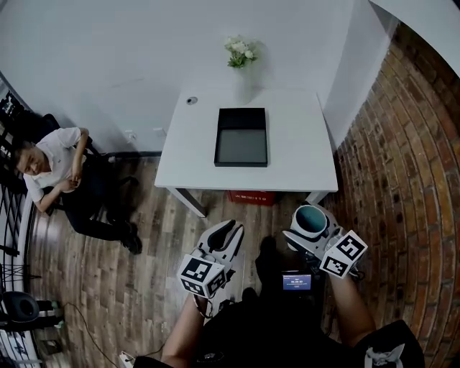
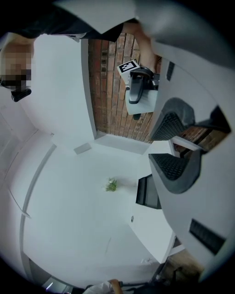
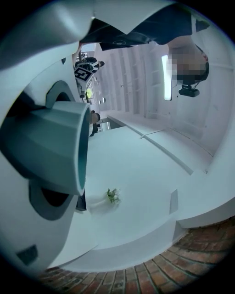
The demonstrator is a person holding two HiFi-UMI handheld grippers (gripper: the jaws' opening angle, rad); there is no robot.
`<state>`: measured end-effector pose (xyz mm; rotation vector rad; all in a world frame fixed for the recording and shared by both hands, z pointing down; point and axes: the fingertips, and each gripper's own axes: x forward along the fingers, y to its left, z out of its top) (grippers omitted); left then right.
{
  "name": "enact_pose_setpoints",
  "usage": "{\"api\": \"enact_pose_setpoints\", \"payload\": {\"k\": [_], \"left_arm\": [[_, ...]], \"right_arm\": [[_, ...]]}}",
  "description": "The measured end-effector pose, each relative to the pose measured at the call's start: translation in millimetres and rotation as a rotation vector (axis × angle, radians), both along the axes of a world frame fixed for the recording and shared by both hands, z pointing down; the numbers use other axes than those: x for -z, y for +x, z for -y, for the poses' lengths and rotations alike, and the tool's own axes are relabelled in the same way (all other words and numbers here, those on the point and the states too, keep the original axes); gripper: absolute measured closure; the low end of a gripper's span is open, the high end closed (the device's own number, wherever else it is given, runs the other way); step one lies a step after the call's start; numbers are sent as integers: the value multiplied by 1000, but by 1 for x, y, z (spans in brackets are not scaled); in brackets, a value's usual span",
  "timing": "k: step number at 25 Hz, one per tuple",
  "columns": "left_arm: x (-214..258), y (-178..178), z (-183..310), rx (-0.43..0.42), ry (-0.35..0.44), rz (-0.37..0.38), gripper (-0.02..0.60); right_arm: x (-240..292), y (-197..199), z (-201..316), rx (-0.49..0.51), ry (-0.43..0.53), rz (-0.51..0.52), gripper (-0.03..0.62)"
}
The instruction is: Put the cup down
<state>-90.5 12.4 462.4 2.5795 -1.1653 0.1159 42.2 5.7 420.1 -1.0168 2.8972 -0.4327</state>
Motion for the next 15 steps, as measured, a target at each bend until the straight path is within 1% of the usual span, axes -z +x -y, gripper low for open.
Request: {"api": "enact_pose_setpoints", "payload": {"k": [3, 7, 11, 15], "left_arm": [[-1, -3, 40, 28, 3, 19, 486], [7, 7, 97, 39, 11, 30, 486], [19, 21, 147, 43, 13, 21, 486], [26, 34, 188, 51, 2, -7, 486]], "right_arm": [[-3, -5, 43, 33, 5, 20, 184], [4, -2, 100, 62, 19, 40, 184], [11, 11, 147, 76, 21, 61, 184], [13, 24, 189, 82, 17, 72, 184]]}}
